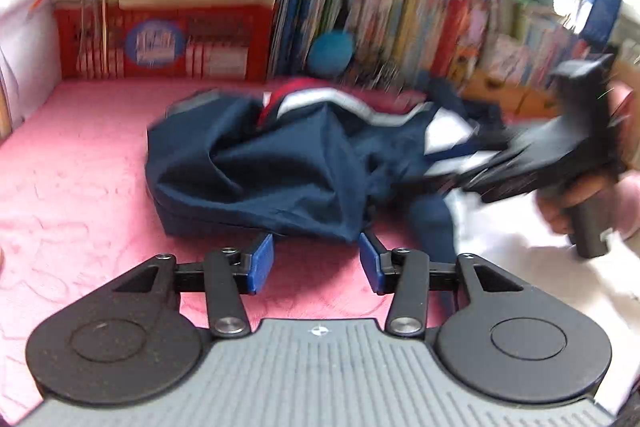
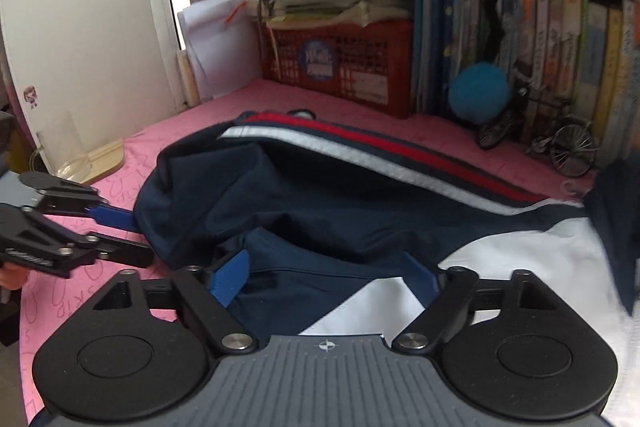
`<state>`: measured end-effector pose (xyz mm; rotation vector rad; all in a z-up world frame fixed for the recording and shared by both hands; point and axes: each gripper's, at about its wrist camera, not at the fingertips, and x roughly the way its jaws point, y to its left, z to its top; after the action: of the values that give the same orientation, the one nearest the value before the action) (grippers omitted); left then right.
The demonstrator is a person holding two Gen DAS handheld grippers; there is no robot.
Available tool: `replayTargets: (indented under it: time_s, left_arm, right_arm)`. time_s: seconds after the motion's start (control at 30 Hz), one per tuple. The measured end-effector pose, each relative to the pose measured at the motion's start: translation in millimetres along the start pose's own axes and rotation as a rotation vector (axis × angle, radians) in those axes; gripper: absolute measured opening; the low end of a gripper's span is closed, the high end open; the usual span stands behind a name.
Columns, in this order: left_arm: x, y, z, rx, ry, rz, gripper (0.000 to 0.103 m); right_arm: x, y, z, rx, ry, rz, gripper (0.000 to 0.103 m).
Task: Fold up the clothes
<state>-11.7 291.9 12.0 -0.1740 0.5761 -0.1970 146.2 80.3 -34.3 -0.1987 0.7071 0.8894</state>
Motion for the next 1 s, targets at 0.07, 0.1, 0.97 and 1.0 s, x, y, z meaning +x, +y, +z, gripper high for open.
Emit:
replayTargets:
  time_s: [0.07,0.1,0.97,1.0]
  left_arm:
    - [-16,11,17,-0.063,-0.097,-0.023,0.083]
    - [-18,18,28,-0.107,-0.141,-0.002,0.086]
    - [52,111,167,-0.266,-0.327,0.722,0.016]
    - [61,116,162,-0.264,-0.265,0.779,0.018]
  right_arm:
    - [13,4,-6,-0.014,0.02,0.0,0.068]
    - [15,7,-11,-0.04,0.011,-0.008,0.069]
    - [-38,-21,-8,-0.092,-0.129,-0.09,0.102]
    - [-37,-28,-9,-0.078,-0.122,-0.105,0.102]
